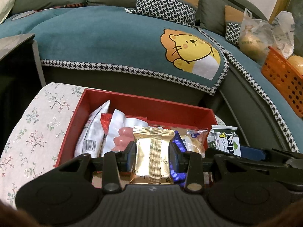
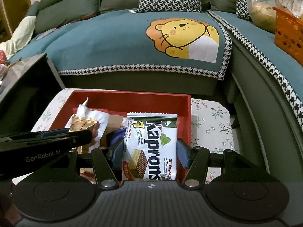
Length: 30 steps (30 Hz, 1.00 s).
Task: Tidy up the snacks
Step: 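Lower both snacks into the red box and open both tools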
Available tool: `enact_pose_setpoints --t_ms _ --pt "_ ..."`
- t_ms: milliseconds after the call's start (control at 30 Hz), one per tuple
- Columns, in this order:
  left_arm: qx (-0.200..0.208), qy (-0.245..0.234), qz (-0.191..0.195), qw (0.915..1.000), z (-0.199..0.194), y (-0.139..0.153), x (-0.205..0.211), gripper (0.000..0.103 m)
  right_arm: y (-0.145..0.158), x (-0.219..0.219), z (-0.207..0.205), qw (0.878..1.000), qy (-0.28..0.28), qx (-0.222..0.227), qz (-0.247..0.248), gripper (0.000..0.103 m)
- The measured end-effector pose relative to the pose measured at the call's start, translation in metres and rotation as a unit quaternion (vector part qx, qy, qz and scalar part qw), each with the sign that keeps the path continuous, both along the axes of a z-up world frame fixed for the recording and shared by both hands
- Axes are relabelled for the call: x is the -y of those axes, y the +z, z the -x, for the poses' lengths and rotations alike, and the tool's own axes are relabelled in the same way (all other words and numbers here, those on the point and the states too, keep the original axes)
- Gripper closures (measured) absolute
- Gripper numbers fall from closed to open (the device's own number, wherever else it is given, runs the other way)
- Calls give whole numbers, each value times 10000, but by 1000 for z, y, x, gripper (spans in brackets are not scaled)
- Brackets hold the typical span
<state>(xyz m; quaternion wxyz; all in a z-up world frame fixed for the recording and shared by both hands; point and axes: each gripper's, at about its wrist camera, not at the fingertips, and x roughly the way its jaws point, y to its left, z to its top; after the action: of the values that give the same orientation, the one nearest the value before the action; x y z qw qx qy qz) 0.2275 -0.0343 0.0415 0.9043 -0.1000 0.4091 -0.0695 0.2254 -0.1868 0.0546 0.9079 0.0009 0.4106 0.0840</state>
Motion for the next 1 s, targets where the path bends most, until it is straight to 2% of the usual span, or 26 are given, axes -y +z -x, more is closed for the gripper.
enact_pose_setpoints --t_ms 333,667,1000 --pt "-254 63 9 9997 -24 -21 -1 23 -18 -1 -25 9998 9 -191 25 37" --pt "-240 169 7 9996 -33 -22 -1 22 -22 1 -36 9998 -33 -172 -128 36" --pt "-296 248 197 9991 -33 -19 -7 12 -19 5 -35 9997 -80 -105 -201 36"
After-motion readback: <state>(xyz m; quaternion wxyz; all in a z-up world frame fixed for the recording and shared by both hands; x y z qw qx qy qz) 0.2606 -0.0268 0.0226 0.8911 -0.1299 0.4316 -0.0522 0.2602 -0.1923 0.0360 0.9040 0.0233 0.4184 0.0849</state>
